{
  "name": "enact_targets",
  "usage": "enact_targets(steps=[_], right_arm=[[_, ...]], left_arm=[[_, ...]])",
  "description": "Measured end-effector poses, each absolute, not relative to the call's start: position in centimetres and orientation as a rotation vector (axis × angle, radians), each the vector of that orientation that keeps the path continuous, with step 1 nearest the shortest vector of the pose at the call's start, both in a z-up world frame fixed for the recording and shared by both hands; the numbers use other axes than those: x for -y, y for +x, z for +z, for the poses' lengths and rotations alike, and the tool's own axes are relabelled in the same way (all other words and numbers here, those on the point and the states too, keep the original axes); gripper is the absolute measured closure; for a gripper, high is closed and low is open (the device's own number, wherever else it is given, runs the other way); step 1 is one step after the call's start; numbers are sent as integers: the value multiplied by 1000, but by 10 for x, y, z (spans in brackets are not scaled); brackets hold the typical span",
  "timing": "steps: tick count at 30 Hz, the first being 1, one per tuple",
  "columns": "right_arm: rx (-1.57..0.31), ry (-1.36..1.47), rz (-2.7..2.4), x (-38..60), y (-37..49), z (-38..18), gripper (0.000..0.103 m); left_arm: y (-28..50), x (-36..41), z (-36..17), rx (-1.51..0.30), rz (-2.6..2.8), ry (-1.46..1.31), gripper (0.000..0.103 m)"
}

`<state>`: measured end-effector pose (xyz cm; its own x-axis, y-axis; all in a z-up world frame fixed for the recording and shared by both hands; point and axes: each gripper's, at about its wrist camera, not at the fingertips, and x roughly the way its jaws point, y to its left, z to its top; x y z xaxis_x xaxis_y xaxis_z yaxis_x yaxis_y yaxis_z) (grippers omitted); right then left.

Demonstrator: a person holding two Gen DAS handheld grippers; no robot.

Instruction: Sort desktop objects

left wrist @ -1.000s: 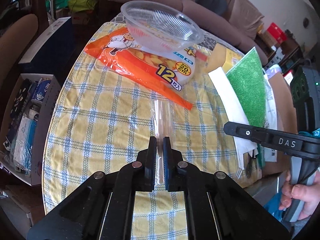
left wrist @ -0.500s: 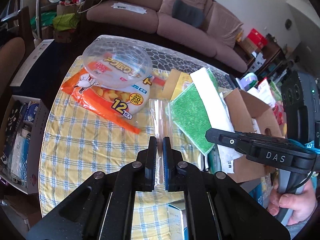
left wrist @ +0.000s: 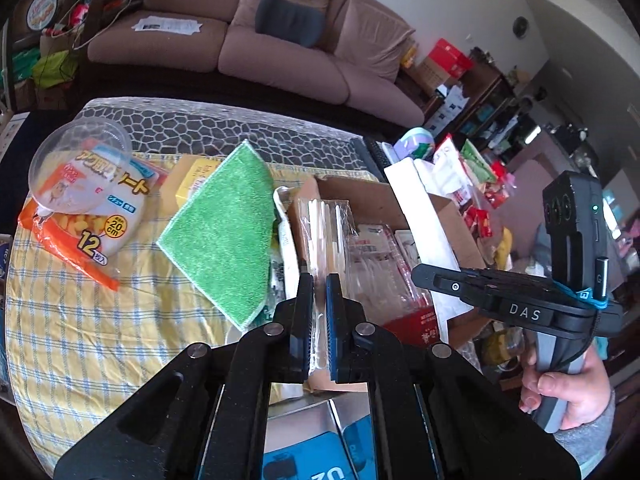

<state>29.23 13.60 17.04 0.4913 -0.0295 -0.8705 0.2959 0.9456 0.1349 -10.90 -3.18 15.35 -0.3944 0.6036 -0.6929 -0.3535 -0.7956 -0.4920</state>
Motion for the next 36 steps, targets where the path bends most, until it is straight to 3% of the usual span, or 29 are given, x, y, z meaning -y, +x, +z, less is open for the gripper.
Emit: enact_targets(steps=[9,20,33,36], right_arm=[[-1080,301,-331,-38,233,172,85],[-1150,286,-464,58,217,141,85],[-1281,58,-569,81,242,99,86],[-1273,61,-557,78,241,100,78]], left_arm=[[-102,-59,155,308,2114,-1263,97],[-117,-172,132,290,2017,-1333,97],[-139,-243,85,307,1975,-1458,97],[-139,-245,80,306,1974,-1468,97]])
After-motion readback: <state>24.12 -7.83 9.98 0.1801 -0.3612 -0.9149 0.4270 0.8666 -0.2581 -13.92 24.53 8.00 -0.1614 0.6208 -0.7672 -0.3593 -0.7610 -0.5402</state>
